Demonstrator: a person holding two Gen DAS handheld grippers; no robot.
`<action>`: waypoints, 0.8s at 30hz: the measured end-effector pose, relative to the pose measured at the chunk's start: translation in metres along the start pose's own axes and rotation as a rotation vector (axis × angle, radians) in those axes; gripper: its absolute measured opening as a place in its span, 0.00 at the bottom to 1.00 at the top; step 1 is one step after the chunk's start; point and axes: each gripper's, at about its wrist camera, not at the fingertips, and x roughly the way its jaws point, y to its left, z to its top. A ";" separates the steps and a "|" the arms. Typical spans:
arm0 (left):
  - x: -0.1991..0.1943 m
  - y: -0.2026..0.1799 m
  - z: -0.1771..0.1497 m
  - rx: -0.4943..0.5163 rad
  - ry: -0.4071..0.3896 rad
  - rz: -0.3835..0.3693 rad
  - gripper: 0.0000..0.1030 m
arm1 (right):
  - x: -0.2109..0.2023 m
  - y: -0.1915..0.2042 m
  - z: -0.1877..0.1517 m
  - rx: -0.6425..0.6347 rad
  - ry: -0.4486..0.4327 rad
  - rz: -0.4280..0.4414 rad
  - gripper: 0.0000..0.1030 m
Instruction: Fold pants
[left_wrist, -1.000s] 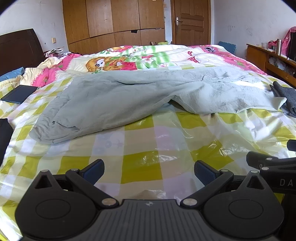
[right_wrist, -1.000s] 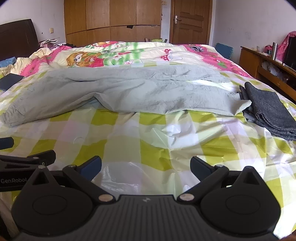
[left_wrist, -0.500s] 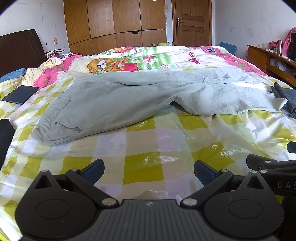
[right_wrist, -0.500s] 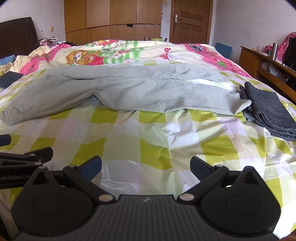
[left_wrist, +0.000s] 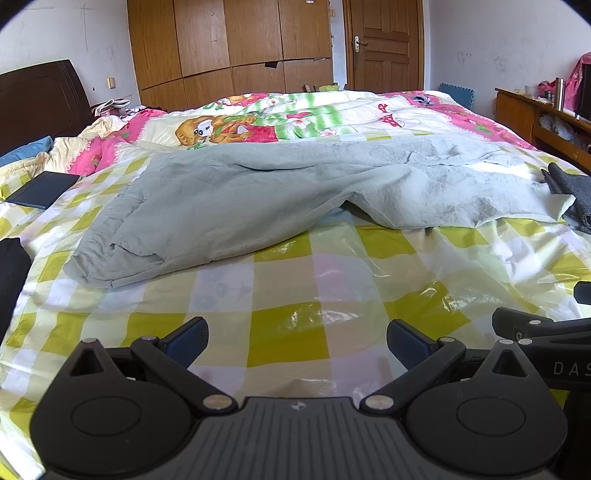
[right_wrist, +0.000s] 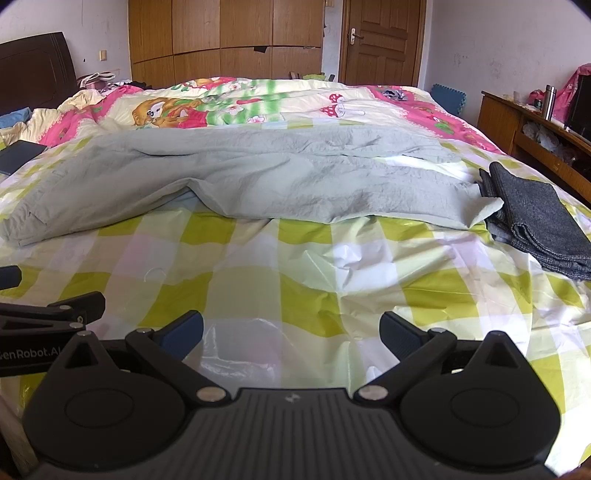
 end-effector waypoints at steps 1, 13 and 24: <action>0.000 0.000 0.000 0.000 0.000 0.001 1.00 | 0.000 0.000 0.000 0.001 0.001 0.001 0.98; 0.002 0.000 -0.001 -0.005 0.003 0.002 1.00 | 0.001 0.002 0.001 -0.006 0.002 -0.003 0.98; 0.006 0.005 -0.001 -0.030 0.008 -0.005 1.00 | 0.001 0.010 0.007 -0.041 -0.012 -0.002 0.96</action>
